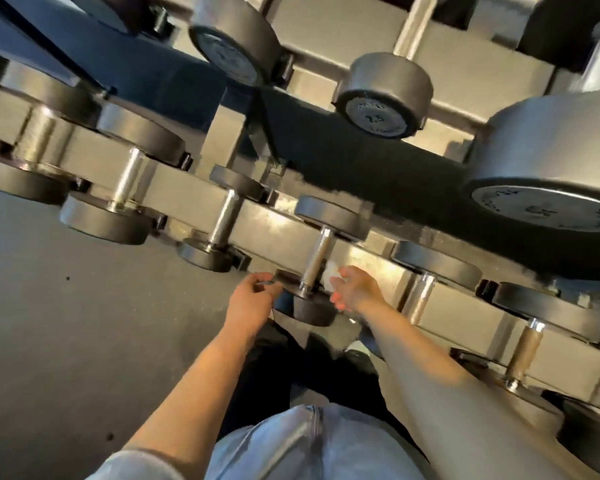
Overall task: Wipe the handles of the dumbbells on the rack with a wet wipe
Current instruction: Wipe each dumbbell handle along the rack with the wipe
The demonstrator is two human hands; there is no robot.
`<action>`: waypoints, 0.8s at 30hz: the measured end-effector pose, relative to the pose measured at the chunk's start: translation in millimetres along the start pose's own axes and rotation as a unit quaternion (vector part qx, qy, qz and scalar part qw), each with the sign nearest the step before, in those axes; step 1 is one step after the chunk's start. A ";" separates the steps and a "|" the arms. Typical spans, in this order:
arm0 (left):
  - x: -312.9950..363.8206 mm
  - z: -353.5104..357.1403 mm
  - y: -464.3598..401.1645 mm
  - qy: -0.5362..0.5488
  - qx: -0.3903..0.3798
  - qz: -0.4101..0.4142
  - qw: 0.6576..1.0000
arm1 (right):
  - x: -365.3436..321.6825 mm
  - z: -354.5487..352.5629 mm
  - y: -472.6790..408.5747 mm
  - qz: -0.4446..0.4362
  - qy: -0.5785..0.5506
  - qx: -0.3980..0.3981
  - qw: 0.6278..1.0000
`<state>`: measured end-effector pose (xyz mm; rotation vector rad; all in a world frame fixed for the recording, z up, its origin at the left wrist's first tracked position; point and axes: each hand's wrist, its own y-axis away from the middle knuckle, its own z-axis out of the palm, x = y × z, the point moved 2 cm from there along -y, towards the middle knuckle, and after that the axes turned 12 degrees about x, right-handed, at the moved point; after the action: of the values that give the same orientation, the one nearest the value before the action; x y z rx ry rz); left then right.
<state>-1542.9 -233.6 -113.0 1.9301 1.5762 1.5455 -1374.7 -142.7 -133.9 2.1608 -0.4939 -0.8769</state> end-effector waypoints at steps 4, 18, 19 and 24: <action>18.1 -22.2 -25.5 -0.023 -0.058 0.006 0.998 | -17.7 20.1 4.0 0.051 -0.028 0.043 0.997; 45.6 12.3 -51.9 -0.040 -0.114 -0.027 0.992 | -37.5 16.4 -2.9 0.106 -0.122 0.152 0.975; 43.8 15.2 -53.1 -0.038 -0.106 -0.031 0.993 | -37.5 17.9 -5.7 0.106 -0.123 0.148 0.975; 37.8 25.6 -57.4 -0.057 -0.080 -0.050 0.994 | -34.6 20.9 -16.7 0.112 -0.131 0.153 0.973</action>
<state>-1560.9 -168.8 -142.2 1.7906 1.4331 1.4477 -1412.5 -122.1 -141.8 2.2109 -1.0438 -1.0147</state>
